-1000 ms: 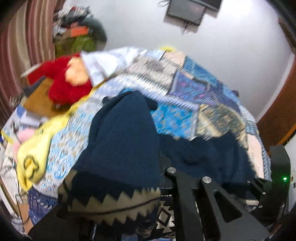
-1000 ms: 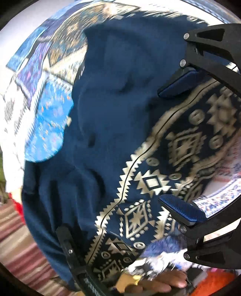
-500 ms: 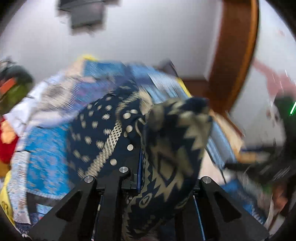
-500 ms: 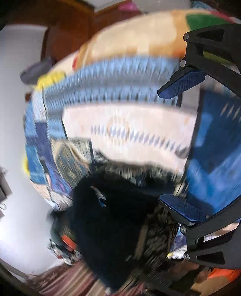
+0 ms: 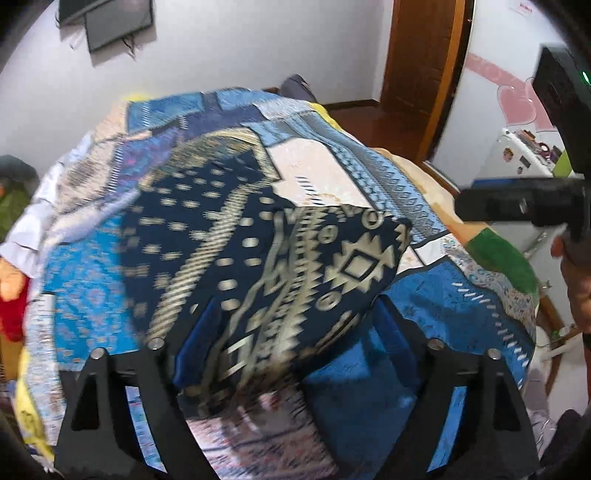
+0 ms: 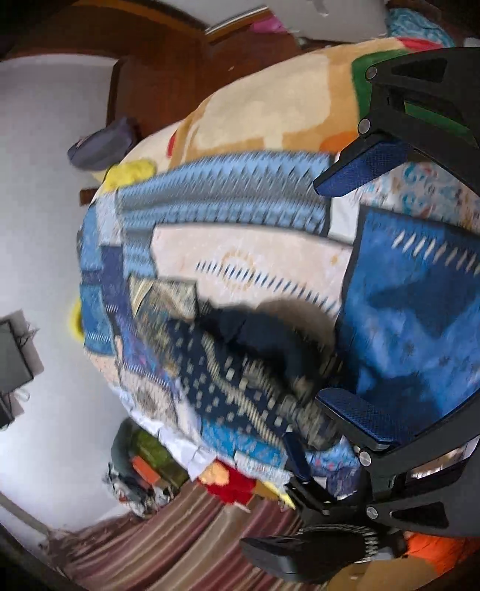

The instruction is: Fold large clothes

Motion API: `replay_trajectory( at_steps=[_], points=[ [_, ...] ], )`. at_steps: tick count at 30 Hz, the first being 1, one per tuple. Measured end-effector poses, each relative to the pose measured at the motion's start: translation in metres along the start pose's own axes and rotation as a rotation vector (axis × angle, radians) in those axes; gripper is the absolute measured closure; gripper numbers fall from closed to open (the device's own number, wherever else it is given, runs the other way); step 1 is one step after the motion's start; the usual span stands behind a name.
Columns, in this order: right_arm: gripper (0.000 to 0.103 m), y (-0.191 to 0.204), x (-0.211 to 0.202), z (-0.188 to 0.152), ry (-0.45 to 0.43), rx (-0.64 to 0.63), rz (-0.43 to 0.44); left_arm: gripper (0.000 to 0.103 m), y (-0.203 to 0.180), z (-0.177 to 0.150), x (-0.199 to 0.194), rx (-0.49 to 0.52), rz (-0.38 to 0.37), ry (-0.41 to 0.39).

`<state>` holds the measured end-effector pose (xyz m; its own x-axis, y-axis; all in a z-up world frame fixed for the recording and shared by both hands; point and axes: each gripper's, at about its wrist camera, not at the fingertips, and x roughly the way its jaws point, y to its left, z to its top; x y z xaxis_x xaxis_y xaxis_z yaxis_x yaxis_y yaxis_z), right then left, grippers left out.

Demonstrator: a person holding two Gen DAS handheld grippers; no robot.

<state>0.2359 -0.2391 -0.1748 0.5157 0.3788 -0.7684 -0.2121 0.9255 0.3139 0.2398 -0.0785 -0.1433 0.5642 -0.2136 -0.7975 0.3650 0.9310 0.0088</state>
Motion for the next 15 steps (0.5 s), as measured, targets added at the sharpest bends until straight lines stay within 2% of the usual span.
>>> replay_trajectory(
  at_steps=[3, 5, 8, 10, 11, 14, 15],
  points=[
    [0.000, 0.026, 0.004, 0.011, -0.017, -0.028, 0.055, 0.010, 0.018, -0.004, -0.023, -0.019, 0.061, -0.046],
    [0.000, 0.042, 0.009, 0.018, -0.023, -0.050, 0.074, 0.002, 0.040, -0.003, -0.034, -0.049, 0.101, -0.074],
    [0.000, 0.065, 0.032, 0.026, 0.002, -0.094, 0.079, 0.001, 0.067, -0.004, -0.032, -0.104, 0.143, -0.082],
    [0.000, 0.072, 0.055, 0.025, 0.054, -0.109, 0.077, 0.001, 0.084, -0.009, -0.016, -0.137, 0.139, -0.038],
    [0.000, 0.073, 0.069, 0.023, 0.091, -0.105, 0.065, 0.001, 0.091, -0.015, -0.002, -0.147, 0.141, 0.009],
    [0.000, 0.066, 0.106, 0.010, 0.198, -0.105, 0.024, 0.001, 0.102, -0.035, 0.029, -0.162, 0.187, 0.092],
    [0.000, 0.059, 0.114, 0.004, 0.229, -0.104, 0.008, 0.000, 0.103, -0.041, 0.034, -0.168, 0.186, 0.091]
  ],
)
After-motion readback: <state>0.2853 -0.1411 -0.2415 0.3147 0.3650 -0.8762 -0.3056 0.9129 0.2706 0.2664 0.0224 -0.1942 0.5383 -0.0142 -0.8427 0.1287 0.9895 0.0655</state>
